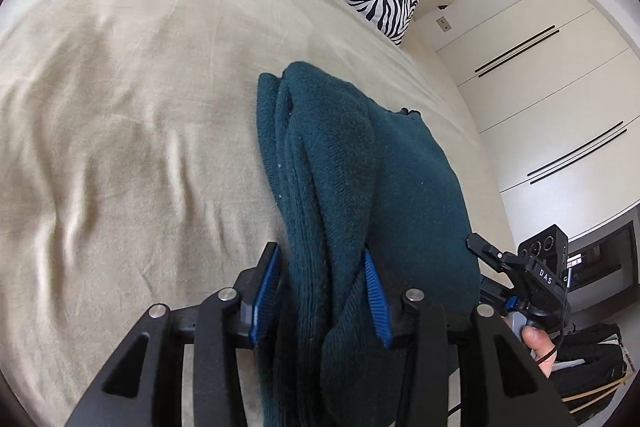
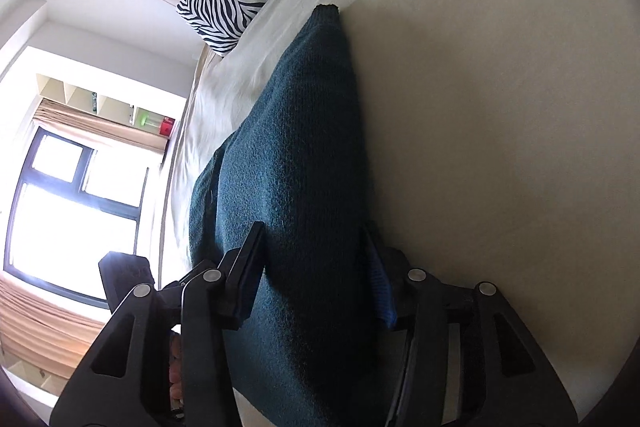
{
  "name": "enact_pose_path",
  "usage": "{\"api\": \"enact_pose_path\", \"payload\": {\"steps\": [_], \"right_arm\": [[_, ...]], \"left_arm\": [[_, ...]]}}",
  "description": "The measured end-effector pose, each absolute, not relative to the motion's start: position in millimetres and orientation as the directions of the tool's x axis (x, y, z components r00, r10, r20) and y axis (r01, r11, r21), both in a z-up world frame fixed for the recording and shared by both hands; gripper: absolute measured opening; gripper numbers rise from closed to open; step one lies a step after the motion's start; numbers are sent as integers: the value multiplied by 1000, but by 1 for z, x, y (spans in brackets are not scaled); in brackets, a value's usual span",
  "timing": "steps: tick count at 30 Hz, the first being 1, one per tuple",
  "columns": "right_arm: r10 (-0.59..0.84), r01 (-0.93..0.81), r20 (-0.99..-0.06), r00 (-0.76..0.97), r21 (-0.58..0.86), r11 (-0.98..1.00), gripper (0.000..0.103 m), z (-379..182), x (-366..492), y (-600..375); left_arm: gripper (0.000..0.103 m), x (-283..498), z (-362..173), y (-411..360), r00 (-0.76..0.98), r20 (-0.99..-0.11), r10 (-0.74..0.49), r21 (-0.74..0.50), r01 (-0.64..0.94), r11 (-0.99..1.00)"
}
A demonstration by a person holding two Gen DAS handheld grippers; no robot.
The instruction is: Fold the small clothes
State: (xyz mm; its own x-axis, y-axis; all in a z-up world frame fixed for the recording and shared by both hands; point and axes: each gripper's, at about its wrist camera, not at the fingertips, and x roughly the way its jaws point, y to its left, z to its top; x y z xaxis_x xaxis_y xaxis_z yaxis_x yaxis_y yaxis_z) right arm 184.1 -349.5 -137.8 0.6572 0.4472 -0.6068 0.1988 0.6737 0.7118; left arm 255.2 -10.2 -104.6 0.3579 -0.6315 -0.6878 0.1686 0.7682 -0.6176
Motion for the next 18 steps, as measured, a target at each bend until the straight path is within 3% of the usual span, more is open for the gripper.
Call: {"api": "enact_pose_path", "payload": {"steps": [5, 10, 11, 13, 18], "right_arm": [[395, 104, -500, 771, 710, 697, 48, -77, 122, -335], [271, 66, -511, 816, 548, 834, 56, -29, 52, -286], [247, 62, -513, 822, 512, 857, 56, -21, 38, -273], [202, 62, -511, 836, 452, 890, 58, -8, 5, -255], [20, 121, -443, 897, 288, 950, 87, 28, -81, -223]], "left_arm": [[47, 194, -71, 18, 463, -686, -561, -523, 221, 823], [86, 112, -22, 19, 642, -639, -425, -329, 271, 905], [102, 95, -9, 15, 694, -613, -378, -277, 259, 925], [103, 58, 17, 13, 787, -528, -319, -194, 254, 948], [103, -16, 71, -7, 943, -310, -116, 78, 147, 986]]}}
